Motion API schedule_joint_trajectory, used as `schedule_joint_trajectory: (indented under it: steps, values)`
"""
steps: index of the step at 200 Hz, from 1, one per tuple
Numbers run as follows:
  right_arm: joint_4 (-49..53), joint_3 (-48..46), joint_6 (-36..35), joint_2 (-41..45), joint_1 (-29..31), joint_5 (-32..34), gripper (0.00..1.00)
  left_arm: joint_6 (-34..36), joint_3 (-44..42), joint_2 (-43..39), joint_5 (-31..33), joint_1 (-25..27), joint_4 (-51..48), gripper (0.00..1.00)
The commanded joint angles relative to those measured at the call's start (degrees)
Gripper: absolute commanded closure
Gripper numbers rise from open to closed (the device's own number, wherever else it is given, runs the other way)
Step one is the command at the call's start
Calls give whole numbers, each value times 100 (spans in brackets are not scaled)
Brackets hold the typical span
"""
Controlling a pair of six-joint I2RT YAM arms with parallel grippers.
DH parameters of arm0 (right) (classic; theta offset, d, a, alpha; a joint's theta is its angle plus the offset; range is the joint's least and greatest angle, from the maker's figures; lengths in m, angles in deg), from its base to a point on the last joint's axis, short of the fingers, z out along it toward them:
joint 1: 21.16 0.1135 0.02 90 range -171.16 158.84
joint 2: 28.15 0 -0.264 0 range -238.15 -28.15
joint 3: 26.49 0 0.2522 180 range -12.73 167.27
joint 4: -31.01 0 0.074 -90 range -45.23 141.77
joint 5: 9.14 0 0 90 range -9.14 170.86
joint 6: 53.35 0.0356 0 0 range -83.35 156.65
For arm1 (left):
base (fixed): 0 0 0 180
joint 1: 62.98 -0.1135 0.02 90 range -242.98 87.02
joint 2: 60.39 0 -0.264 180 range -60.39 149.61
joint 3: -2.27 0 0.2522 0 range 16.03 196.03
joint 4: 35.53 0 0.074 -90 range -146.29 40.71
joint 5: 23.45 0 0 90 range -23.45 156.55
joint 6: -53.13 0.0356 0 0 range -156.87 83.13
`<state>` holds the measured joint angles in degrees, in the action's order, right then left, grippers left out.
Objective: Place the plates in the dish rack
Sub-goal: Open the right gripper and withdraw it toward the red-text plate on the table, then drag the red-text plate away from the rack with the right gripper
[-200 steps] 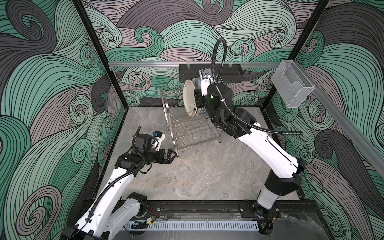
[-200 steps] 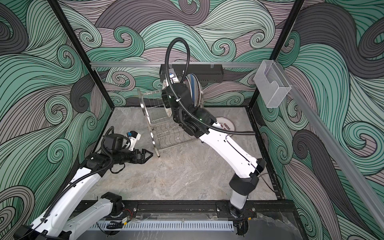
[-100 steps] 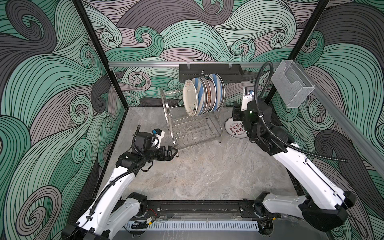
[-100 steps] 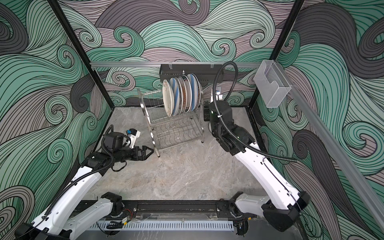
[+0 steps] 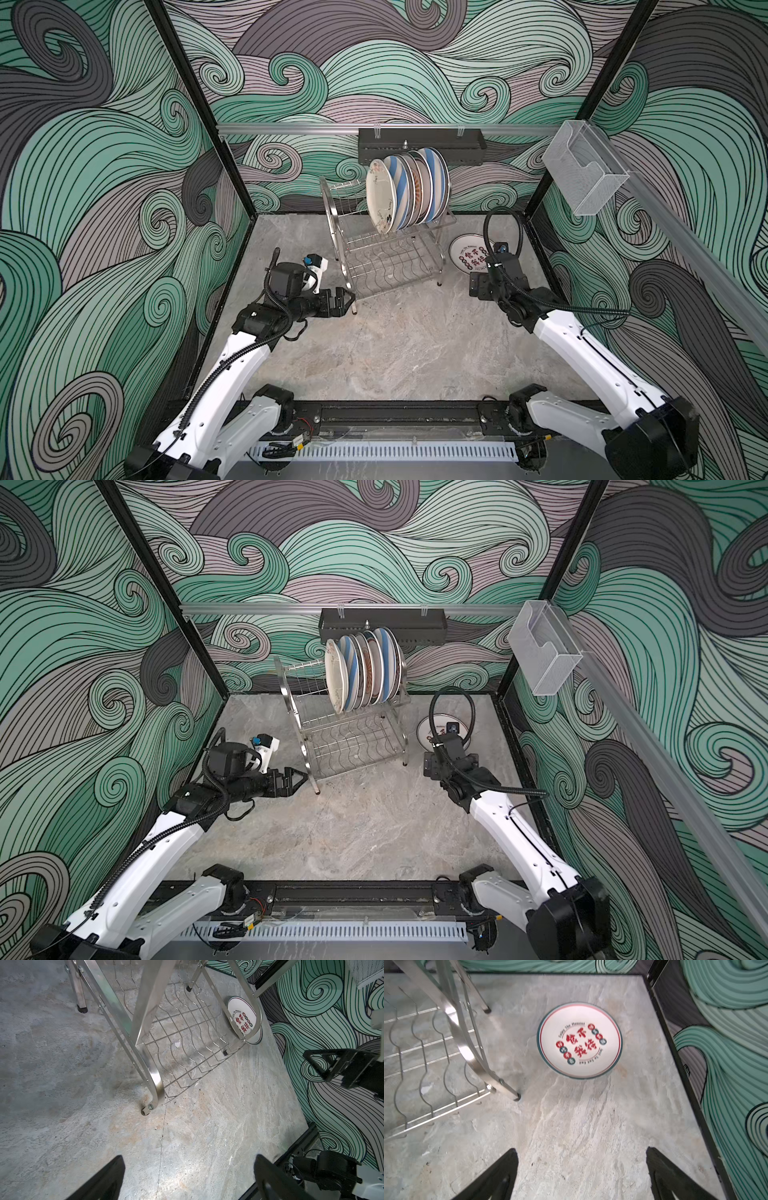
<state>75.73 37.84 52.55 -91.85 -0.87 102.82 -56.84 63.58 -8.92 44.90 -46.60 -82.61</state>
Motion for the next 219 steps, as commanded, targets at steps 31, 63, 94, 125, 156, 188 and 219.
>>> schedule_joint_trajectory:
  steps: [31, 63, 94, 125, 156, 188, 219]
  values:
    - [-379, 500, 1, -1219, -986, -1571, 0, 78, 15, -16, -132, -35, -22, 1]
    - [-434, 1191, -59, -2159, -1346, -2383, 0, 228, -8, -53, -54, -31, -132, 1]
    - [-455, 1886, -54, -3024, -1588, -2686, 0, 394, -35, -167, 187, -35, -256, 1]
    - [-490, 2450, 88, -3801, -1823, -3308, 0, 383, -73, -247, 323, -37, -311, 1]
    - [-334, 2949, 20, -4429, -1860, -3443, 0, 405, -93, -295, 378, -32, -328, 1]
    - [-225, 3249, 27, -4863, -1928, -3557, 0, 418, -90, -326, 459, -32, -351, 1]
    - [-209, 3294, 8, -5108, -1985, -3552, 0, 430, -92, -320, 504, -31, -359, 1]
